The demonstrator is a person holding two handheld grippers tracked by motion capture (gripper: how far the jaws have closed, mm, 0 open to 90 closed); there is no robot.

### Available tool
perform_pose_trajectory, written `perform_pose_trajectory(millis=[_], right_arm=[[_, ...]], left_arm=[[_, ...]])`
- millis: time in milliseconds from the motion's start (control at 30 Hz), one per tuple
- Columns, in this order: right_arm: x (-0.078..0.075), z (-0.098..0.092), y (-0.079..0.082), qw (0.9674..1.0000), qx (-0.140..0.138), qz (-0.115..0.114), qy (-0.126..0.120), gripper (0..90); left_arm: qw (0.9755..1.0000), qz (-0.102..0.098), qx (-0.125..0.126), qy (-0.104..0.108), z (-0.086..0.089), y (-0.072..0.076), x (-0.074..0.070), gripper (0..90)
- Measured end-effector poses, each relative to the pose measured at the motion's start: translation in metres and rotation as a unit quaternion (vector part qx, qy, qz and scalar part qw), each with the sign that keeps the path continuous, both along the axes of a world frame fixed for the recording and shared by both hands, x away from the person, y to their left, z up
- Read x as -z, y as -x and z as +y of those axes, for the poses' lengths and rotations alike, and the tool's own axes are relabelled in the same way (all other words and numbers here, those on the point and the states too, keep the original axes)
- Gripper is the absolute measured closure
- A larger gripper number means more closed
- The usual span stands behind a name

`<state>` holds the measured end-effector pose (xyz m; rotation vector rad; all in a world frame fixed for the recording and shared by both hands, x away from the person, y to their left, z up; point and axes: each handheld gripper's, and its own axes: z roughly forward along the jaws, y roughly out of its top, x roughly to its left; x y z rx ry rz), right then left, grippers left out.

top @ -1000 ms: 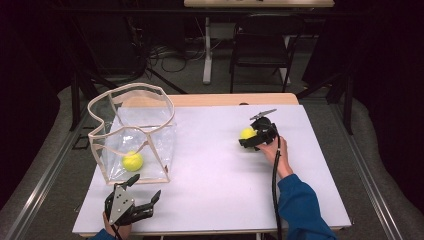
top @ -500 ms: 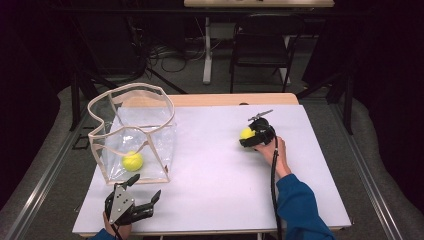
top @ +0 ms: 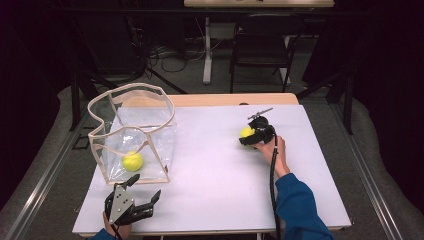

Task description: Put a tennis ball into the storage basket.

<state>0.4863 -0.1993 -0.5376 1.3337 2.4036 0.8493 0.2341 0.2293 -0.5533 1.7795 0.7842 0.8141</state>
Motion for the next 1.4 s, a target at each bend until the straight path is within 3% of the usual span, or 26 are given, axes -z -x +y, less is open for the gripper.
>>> perform_pose_trajectory(millis=[67,100,200,233,500,733,1400], right_arm=[[0.000,0.000,0.000,1.0000,-0.001,-0.002,-0.003,25.8],[-0.002,0.000,0.000,0.9999,-0.001,0.009,0.009,25.8],[-0.002,0.001,0.000,1.0000,-0.002,-0.004,-0.004,25.9],[-0.005,0.000,0.001,1.0000,-0.002,0.002,0.005,25.9],[-0.016,0.000,0.007,0.9999,-0.007,-0.008,0.003,26.0],[-0.025,0.000,0.012,0.9997,-0.014,-0.011,0.017,26.0],[-0.041,0.007,0.024,0.9988,-0.034,-0.012,0.033,26.0]], left_arm=[[1.0000,0.000,0.001,0.000,0.000,0.000,0.000,15.9],[1.0000,0.000,0.001,0.000,0.000,0.000,0.000,15.9],[1.0000,0.001,0.000,-0.001,0.000,0.000,0.000,15.9],[1.0000,0.001,0.000,0.000,0.000,0.000,0.000,15.9],[1.0000,0.000,-0.001,-0.001,0.000,0.001,0.000,15.9],[1.0000,0.000,0.000,0.000,0.000,0.000,0.000,15.9],[1.0000,-0.001,0.000,0.000,0.000,0.001,-0.001,15.9]])
